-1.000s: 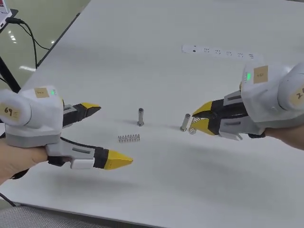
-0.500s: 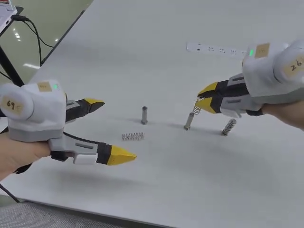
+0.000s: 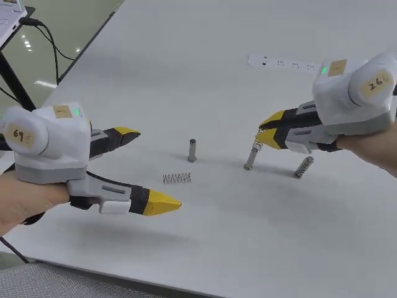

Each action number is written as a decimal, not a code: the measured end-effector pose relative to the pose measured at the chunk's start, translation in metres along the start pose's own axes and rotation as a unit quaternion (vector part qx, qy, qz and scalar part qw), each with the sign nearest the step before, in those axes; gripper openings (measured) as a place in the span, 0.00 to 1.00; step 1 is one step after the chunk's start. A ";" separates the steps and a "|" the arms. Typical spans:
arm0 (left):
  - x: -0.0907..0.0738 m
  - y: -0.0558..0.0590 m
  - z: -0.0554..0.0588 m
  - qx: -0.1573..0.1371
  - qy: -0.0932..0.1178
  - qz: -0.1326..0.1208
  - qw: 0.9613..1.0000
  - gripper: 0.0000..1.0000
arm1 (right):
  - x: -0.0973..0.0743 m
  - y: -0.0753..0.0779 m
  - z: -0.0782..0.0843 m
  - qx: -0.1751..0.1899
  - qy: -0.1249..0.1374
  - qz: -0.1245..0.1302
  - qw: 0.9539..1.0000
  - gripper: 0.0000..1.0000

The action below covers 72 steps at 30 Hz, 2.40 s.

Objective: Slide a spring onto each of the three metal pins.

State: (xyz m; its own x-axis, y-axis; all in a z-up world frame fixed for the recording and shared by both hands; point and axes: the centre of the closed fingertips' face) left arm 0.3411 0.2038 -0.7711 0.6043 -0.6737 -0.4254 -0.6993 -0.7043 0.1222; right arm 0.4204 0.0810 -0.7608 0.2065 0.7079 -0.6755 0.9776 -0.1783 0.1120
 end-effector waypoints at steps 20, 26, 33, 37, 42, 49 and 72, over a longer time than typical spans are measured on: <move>0.000 -0.002 -0.004 -0.002 0.004 -0.003 1.000 0.98 | 0.039 -0.007 0.038 0.006 -0.050 -0.006 0.999 0.07; 0.000 -0.001 -0.004 -0.002 0.003 -0.004 1.000 0.98 | 0.041 -0.006 0.043 0.023 -0.048 0.000 0.999 0.08; 0.001 0.002 -0.003 -0.003 0.001 -0.001 1.000 0.98 | 0.039 -0.005 0.042 0.040 -0.043 0.006 0.998 0.08; 0.001 0.002 -0.003 -0.004 0.001 0.000 1.000 0.98 | 0.039 -0.005 0.043 0.048 -0.042 0.008 0.998 0.09; 0.000 0.003 -0.003 -0.003 0.000 0.000 1.000 0.98 | 0.037 -0.004 0.041 0.068 -0.033 0.017 0.997 0.16; -0.001 0.001 -0.003 -0.006 0.001 -0.002 1.000 0.98 | 0.029 -0.001 0.037 0.084 -0.017 0.024 0.996 0.19; -0.001 0.004 -0.004 -0.006 0.001 0.001 1.000 0.98 | -0.001 -0.021 0.007 0.199 0.083 0.014 0.976 0.27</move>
State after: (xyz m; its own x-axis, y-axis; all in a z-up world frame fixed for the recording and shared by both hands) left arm 0.3394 0.2006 -0.7667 0.6042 -0.6750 -0.4235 -0.6956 -0.7060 0.1328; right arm 0.3995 0.0790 -0.7671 0.2690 0.7941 -0.5450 0.8847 -0.4274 -0.1860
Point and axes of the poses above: the centre of the closed fingertips' face, and the gripper's own axes: x roughly forward along the fingers, y roughly to its right, z roughly out of its underside, and after that the axes turned 3 degrees about -z, right-handed
